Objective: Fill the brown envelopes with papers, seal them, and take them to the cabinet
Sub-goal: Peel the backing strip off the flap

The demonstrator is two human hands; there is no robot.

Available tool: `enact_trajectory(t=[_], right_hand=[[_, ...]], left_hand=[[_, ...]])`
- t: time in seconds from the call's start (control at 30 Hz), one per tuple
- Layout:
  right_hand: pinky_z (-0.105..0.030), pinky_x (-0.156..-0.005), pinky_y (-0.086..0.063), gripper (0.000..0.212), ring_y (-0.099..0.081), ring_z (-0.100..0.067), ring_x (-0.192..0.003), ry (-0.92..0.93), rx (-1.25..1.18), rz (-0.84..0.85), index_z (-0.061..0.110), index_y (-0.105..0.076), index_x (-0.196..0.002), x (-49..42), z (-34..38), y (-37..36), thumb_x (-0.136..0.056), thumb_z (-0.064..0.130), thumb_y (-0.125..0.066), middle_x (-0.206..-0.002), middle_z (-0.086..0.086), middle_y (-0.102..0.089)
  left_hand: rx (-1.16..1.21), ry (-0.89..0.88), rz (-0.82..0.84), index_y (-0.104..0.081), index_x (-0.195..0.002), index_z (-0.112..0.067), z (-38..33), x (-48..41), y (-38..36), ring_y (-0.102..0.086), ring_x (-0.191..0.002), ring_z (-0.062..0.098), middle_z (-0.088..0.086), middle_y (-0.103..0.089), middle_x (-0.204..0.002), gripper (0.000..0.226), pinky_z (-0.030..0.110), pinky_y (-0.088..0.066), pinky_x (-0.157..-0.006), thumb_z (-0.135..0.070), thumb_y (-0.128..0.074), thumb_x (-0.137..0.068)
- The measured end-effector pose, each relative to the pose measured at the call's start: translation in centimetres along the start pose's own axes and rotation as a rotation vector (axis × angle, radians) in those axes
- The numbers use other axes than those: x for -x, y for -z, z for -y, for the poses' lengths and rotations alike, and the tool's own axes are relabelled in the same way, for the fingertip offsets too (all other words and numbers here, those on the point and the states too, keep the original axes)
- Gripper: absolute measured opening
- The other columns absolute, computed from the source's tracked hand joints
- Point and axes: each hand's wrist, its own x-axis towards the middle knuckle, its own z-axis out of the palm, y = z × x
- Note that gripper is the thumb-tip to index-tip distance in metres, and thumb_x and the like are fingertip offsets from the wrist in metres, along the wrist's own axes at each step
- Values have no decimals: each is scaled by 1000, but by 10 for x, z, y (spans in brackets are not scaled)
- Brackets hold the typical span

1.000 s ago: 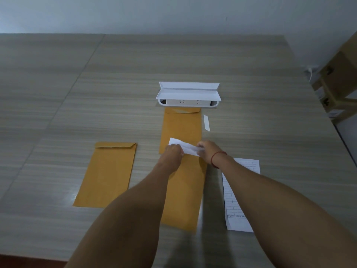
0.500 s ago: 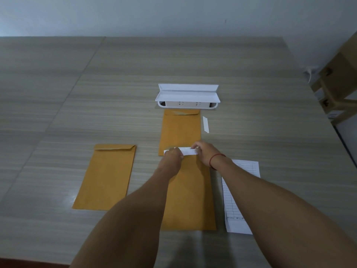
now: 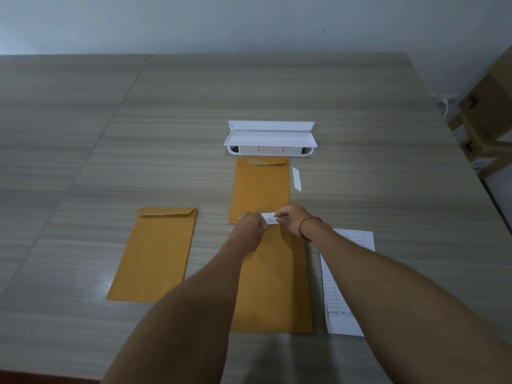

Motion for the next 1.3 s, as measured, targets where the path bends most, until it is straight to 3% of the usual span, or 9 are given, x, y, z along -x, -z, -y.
enact_trajectory(t=[0.3, 0.4, 0.53, 0.63, 0.7, 0.83, 1.03, 1.3], right_hand=[[-37, -101, -46, 38, -56, -26, -119, -5, 285, 191, 18, -58, -132, -4, 10, 8, -98, 6, -45, -135, -7, -57], [-34, -100, -40, 37, -50, -25, -126, 3, 195, 181, 18, -54, -135, -3, 10, 6, -101, 9, -40, -141, -7, -51], [-34, -96, -46, 39, -55, -21, -106, 24, 201, 146, 21, -60, -128, -5, 5, 0, -98, 4, -41, -133, -7, -57], [-35, -96, -48, 36, -58, -24, -113, 22, 226, 120, 25, -63, -121, -5, 1, -3, -99, 7, -43, -128, -4, -60], [-37, -98, -46, 34, -58, -24, -113, 25, 247, 79, 30, -65, -117, -4, 1, -4, -99, 11, -44, -124, 0, -62], [-31, -87, -46, 27, -60, -21, -102, 65, 178, 26, 29, -69, -103, -1, 4, 0, -98, 18, -45, -113, 3, -64], [-39, -100, -48, 23, -60, -23, -110, 50, 131, 98, 17, -66, -113, 2, -5, 2, -93, 25, -59, -118, -5, -64], [-38, -97, -47, 16, -60, -22, -107, -25, 101, -17, 24, -68, -100, 5, -17, -14, -94, 22, -53, -112, 1, -66]], left_hand=[[0, -67, -22, -61, -93, 4, 3, 3, 1, -55, -102, 31, 21, -61, -103, 14, 37, -44, -88, -1, -49, -92], [-11, -62, -17, -62, -95, 2, 6, 1, 0, -53, -106, 31, 20, -60, -106, 13, 37, -44, -91, -4, -51, -92], [-105, -47, -13, -67, -100, -7, 10, -1, 4, -51, -112, 30, 13, -59, -112, 17, 36, -40, -97, -17, -58, -90], [-267, -57, 20, -64, -110, -17, 12, 1, 6, -42, -119, 24, 5, -51, -122, 25, 32, -30, -101, -32, -57, -92], [-276, -74, -1, -63, -109, -17, 13, 2, 7, -42, -120, 21, 2, -52, -122, 24, 31, -28, -99, -32, -56, -92], [-210, -70, -24, -63, -100, -15, 10, 2, 8, -50, -115, 19, 0, -62, -113, 16, 31, -27, -97, -26, -55, -92], [-207, -36, 10, -62, -95, -15, 6, 0, 14, -56, -106, 20, 1, -67, -104, 14, 33, -29, -98, -27, -55, -92], [-333, 6, 64, -57, -106, -17, 9, 5, 14, -55, -111, 20, 1, -64, -112, 19, 34, -27, -100, -31, -52, -94]])
